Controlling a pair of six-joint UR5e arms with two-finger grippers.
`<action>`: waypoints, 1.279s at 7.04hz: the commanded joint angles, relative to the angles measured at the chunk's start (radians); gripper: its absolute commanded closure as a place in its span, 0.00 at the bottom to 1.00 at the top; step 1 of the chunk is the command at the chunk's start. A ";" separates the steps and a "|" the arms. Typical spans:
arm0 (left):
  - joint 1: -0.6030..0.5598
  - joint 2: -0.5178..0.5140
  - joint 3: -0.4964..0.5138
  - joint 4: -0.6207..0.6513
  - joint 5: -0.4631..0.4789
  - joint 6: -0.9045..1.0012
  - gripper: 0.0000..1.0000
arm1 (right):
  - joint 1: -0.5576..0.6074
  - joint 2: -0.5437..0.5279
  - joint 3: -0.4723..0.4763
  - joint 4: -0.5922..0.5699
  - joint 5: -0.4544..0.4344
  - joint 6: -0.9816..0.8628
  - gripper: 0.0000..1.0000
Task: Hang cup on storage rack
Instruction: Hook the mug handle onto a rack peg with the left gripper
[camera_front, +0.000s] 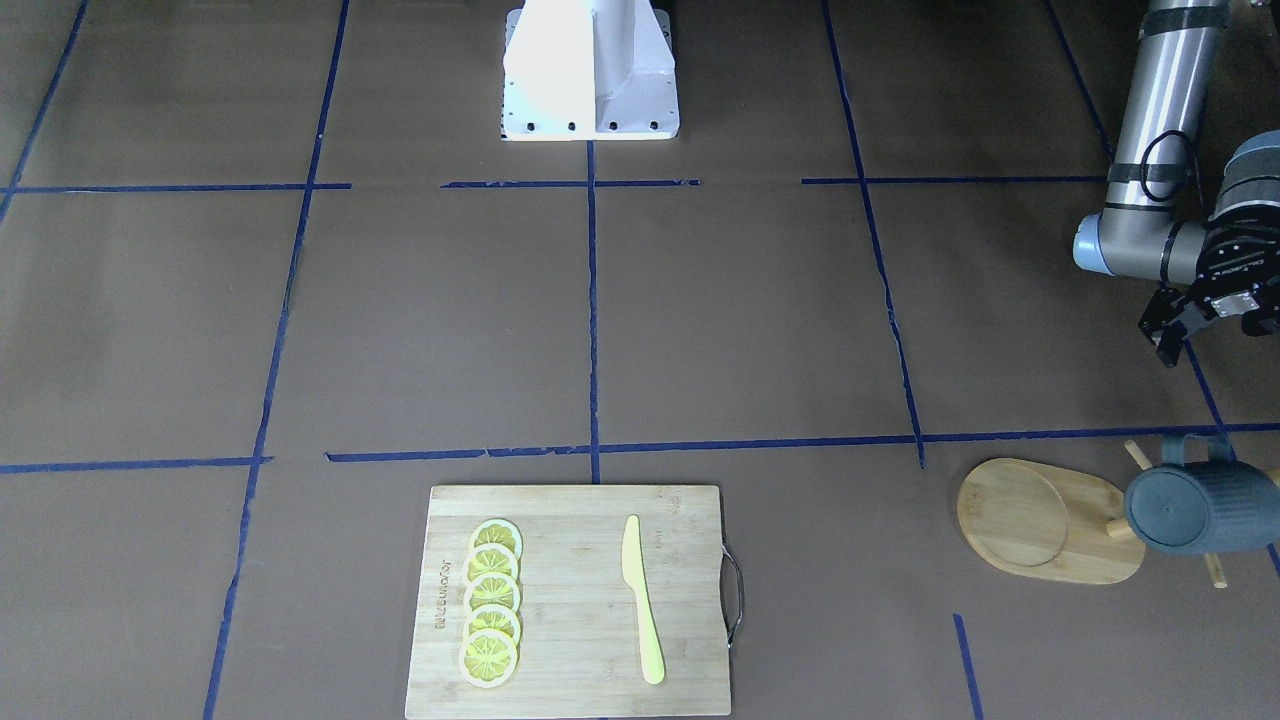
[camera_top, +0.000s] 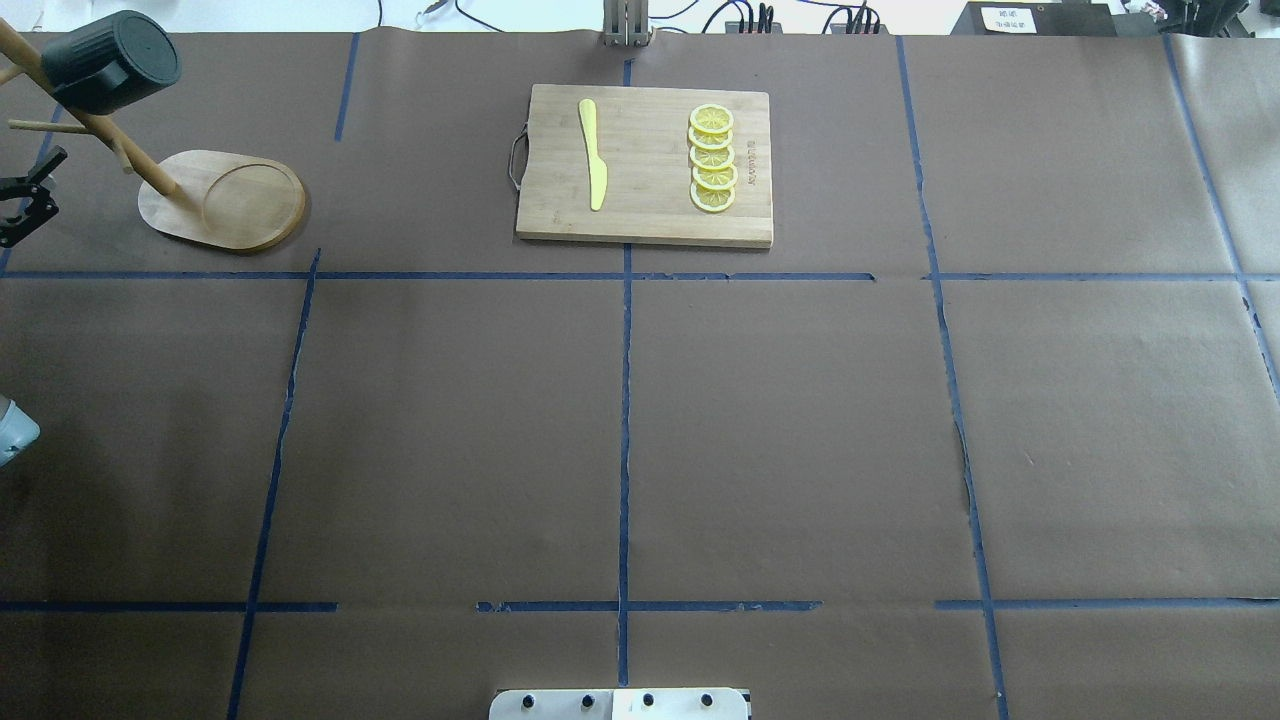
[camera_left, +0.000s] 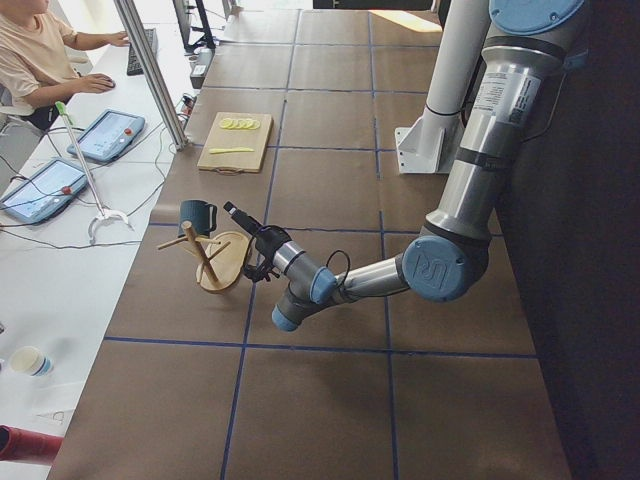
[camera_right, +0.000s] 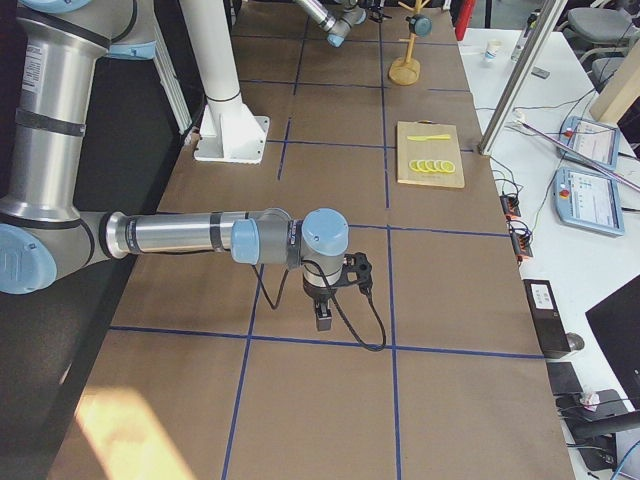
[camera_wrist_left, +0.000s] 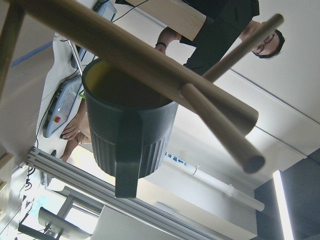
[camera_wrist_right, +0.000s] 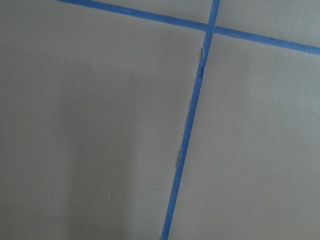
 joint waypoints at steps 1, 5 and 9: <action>0.006 0.110 -0.168 0.014 -0.120 0.148 0.00 | 0.000 0.000 -0.001 0.000 0.001 0.000 0.00; -0.066 0.239 -0.366 0.257 -0.512 0.746 0.00 | 0.000 0.000 -0.003 0.000 0.001 0.000 0.00; -0.282 0.275 -0.409 0.640 -0.733 1.489 0.00 | 0.000 0.000 -0.008 0.000 0.002 0.000 0.00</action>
